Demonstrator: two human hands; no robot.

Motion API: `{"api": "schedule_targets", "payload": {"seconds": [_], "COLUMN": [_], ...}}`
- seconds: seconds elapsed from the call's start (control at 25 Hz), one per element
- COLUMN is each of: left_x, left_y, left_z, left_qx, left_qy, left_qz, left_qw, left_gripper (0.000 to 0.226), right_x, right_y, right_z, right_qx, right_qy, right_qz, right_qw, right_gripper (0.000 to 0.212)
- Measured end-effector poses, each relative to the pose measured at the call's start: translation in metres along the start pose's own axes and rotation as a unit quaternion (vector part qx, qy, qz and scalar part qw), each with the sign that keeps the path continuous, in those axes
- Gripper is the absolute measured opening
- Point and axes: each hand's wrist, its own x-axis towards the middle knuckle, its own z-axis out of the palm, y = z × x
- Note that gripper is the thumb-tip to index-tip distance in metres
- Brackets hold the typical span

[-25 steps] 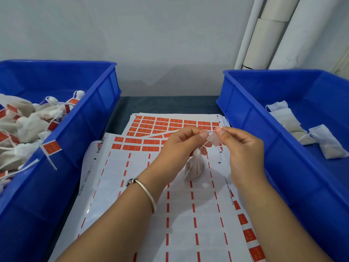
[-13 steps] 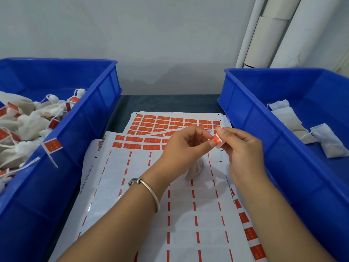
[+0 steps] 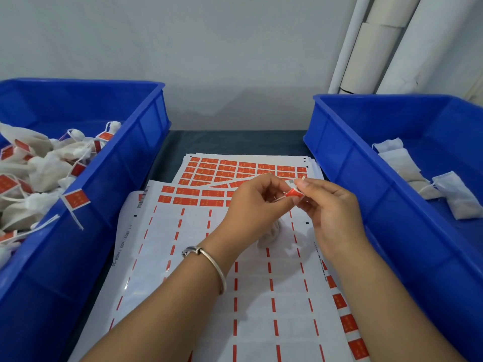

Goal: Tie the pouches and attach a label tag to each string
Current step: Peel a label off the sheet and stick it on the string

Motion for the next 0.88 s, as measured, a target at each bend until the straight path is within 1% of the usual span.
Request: {"api": "schedule_targets", "payload": {"seconds": [0.12, 0.2, 0.36, 0.44, 0.52, 0.68, 0.8, 0.88], "left_x": [0.002, 0.004, 0.004, 0.005, 0.006, 0.008, 0.009, 0.008], "left_y": [-0.002, -0.002, -0.002, -0.002, -0.001, -0.001, -0.003, -0.004], "left_z": [-0.003, -0.005, -0.007, -0.008, -0.009, -0.013, -0.014, -0.012], "left_qx": [-0.015, -0.026, -0.013, -0.031, -0.046, -0.004, 0.035, 0.058], "left_qy": [0.034, 0.031, -0.001, -0.014, -0.011, 0.015, 0.008, 0.002], "left_qz": [-0.022, -0.027, -0.021, -0.022, -0.029, -0.038, -0.032, -0.009], "left_qw": [0.999, 0.999, 1.000, 0.999, 0.998, 0.999, 0.999, 0.998], "left_gripper": [0.014, 0.014, 0.014, 0.013, 0.011, 0.015, 0.017, 0.017], "right_x": [0.000, 0.000, 0.001, 0.002, 0.002, 0.001, 0.001, 0.002], "right_y": [0.001, 0.001, 0.003, 0.002, 0.001, 0.000, 0.002, 0.003], "right_z": [0.000, 0.001, 0.002, 0.001, -0.001, -0.001, 0.000, 0.000], "right_qx": [-0.007, -0.029, -0.070, -0.085, -0.103, -0.138, -0.150, -0.147], "right_qy": [-0.044, -0.072, -0.049, -0.038, -0.044, -0.069, -0.071, -0.064], "right_qz": [-0.014, -0.035, -0.053, -0.064, -0.079, -0.098, -0.099, -0.098], "right_qw": [0.999, 0.996, 0.995, 0.994, 0.991, 0.983, 0.981, 0.982], "right_gripper": [0.020, 0.026, 0.027, 0.026, 0.027, 0.034, 0.037, 0.039]}}
